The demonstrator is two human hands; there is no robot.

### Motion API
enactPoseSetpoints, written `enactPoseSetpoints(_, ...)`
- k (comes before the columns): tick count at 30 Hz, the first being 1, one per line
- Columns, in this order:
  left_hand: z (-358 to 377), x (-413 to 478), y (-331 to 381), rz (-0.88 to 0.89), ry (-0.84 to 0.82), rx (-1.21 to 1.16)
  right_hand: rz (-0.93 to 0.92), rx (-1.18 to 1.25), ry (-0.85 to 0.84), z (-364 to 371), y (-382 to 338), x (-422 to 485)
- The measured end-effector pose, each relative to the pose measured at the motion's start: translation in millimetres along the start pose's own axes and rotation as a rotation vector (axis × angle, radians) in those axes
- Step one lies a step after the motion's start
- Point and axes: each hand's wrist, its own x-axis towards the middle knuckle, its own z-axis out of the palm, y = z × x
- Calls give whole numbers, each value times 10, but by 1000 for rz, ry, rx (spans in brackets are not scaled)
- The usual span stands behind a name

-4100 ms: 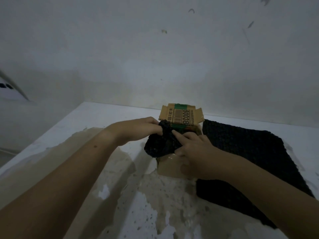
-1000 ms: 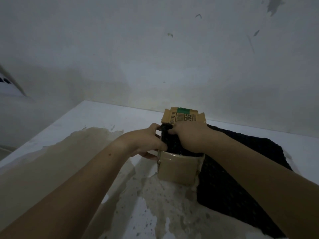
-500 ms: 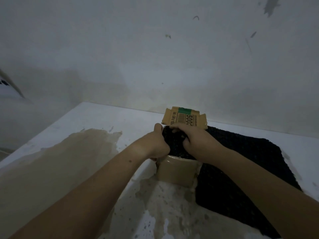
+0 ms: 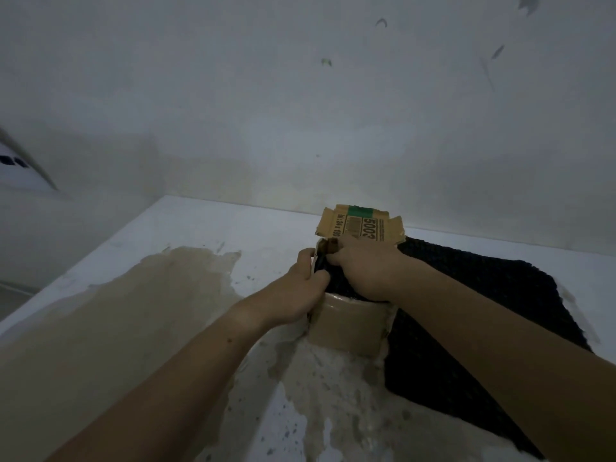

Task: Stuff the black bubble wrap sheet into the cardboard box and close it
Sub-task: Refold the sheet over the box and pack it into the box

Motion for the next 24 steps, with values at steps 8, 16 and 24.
enactPoseSetpoints(8, -140, 160, 146, -147, 61, 56, -32, 260, 44, 57, 123, -98)
enactPoseSetpoints(16, -279, 440, 283, -356, 5, 144, -64, 378, 77, -55, 546, -455)
enactPoseSetpoints(24, -184, 383, 385, -314, 34, 390, -12, 304, -349, -365, 542, -287)
